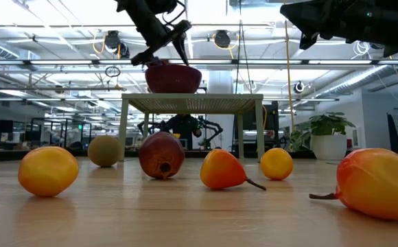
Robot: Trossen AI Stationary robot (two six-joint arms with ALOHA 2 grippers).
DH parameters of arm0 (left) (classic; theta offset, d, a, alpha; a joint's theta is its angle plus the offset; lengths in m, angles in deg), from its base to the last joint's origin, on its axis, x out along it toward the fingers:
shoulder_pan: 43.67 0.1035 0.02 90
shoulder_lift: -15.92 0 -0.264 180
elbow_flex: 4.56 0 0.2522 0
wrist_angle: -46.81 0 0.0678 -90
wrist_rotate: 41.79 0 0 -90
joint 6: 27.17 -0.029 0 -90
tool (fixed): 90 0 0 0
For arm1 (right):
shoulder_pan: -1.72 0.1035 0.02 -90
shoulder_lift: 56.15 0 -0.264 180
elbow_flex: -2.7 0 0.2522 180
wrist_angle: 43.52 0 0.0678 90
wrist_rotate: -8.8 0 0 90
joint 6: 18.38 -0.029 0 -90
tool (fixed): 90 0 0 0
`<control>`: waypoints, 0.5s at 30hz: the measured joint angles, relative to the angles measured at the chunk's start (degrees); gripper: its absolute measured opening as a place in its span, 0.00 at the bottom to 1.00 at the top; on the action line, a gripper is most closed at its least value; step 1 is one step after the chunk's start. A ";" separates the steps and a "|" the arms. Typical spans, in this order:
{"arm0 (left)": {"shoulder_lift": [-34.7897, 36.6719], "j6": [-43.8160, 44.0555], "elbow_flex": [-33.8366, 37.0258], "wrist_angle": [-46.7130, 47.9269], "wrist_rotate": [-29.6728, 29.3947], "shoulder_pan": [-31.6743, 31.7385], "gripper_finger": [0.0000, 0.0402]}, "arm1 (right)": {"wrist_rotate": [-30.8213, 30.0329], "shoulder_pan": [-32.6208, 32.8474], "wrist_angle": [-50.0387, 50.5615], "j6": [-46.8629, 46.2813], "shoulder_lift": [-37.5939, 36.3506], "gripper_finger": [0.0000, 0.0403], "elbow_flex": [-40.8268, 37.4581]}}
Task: Pick & Place Fruit
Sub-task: Put the pear into the violet strainer bowl on the shelf
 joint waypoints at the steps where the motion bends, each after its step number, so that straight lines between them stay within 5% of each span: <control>1: 0.40 -0.08 0.02 0.16 0.71 0.37 0.75 | 0.00 0.00 -0.08 0.00 0.00 0.00 0.00; 15: 9.11 -1.51 0.02 0.34 1.24 -3.36 0.74 | 0.04 0.02 -0.43 -0.09 0.00 0.00 0.00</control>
